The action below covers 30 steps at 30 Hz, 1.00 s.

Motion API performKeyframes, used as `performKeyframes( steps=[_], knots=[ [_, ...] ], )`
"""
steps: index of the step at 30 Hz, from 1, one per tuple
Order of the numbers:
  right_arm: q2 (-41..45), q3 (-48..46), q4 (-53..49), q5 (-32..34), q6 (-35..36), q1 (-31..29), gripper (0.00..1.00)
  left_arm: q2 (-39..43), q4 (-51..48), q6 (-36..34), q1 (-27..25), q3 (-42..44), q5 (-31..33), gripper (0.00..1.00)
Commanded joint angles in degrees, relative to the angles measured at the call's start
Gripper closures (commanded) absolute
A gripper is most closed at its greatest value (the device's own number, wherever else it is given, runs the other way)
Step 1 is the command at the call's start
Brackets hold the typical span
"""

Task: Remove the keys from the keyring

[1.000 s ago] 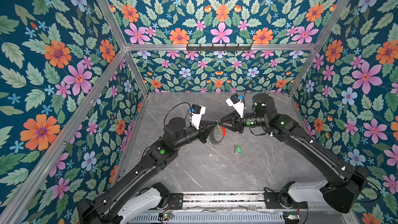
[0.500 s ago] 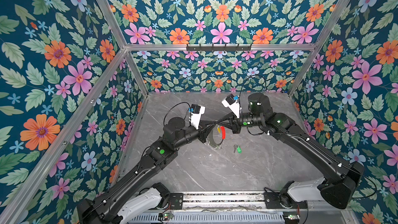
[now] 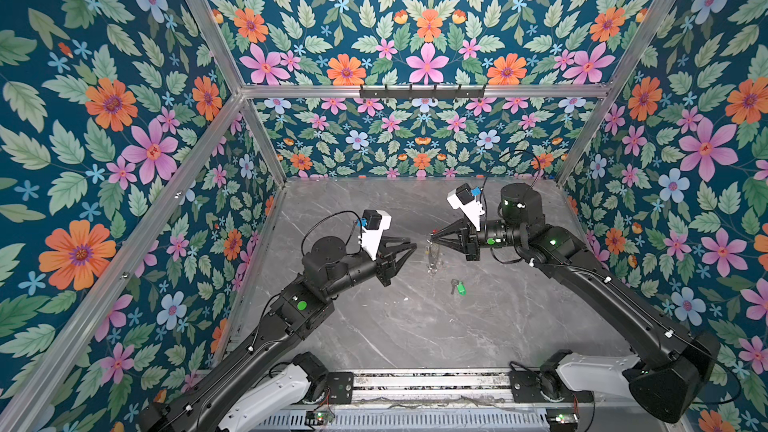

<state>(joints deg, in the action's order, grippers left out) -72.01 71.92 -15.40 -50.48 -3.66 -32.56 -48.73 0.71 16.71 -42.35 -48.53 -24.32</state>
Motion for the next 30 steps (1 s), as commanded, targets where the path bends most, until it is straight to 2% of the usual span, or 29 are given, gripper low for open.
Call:
performKeyframes(
  steps=[1,6,9,15,30],
  knots=[
    [0.5,-0.1,3.9,-6.7,1.0,0.1,1.0,-1.1,3.9,-2.3,0.1,0.6,-4.7,0.71],
    [1.0,-1.2,6.7,-8.3,-1.5,0.1,1.0,-1.2,10.5,-2.0,0.3,3.3,-12.1,0.72],
    [1.5,-2.4,9.3,-8.9,-3.4,0.2,1.0,-1.1,14.9,-0.7,0.3,5.0,-14.5,0.71],
    [1.5,-3.0,10.5,-10.0,-4.7,0.1,1.0,-1.6,17.9,0.0,0.5,5.5,-16.5,0.79],
    [2.1,-4.7,12.0,-12.5,-5.4,0.0,1.0,-4.1,26.7,5.2,3.1,6.5,-19.2,0.87]
  ],
)
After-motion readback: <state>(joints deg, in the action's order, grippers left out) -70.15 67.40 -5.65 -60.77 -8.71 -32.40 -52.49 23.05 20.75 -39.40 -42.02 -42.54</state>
